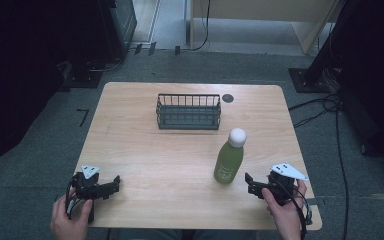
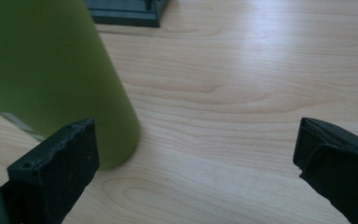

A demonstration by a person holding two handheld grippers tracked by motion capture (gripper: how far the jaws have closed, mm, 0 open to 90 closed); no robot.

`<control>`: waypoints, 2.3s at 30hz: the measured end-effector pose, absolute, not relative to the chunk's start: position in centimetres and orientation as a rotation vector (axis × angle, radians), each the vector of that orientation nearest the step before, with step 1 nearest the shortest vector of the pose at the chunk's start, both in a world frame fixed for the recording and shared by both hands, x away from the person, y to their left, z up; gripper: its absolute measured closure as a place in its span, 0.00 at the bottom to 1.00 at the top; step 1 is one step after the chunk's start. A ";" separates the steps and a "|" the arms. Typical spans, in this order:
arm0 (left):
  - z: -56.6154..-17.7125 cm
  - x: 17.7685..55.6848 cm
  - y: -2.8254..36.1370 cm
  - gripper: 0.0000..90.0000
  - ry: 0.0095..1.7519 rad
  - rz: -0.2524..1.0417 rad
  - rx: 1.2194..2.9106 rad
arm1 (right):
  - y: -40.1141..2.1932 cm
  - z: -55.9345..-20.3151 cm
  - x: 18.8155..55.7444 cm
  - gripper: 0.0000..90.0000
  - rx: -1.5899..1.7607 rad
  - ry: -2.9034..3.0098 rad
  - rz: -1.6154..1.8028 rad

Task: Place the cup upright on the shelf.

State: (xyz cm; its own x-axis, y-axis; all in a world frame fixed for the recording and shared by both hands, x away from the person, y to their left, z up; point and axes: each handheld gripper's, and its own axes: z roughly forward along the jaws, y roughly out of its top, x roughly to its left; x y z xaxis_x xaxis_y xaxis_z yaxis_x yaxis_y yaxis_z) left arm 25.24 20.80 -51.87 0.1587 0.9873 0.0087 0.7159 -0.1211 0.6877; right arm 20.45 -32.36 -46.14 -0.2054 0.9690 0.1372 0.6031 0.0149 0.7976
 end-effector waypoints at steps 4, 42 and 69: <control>-51.9 25.2 20.8 0.00 1.612 0.652 1.902 | -31.7 -45.8 20.4 0.00 1.584 1.855 1.076; -51.9 25.2 20.8 0.00 1.612 0.652 1.900 | -26.0 -45.2 21.7 0.14 1.497 1.885 1.255; -51.9 25.2 20.8 0.00 1.612 0.652 1.901 | -24.0 -46.2 23.0 0.22 1.433 1.788 1.202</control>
State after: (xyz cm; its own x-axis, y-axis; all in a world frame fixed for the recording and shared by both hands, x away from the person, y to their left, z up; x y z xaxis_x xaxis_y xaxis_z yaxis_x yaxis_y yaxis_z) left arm 25.24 20.82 -51.87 0.1598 0.9871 0.0094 0.7158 -0.1224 0.6874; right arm 23.04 -23.98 -46.19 -0.2830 0.9525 0.1122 0.4634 0.0333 0.8855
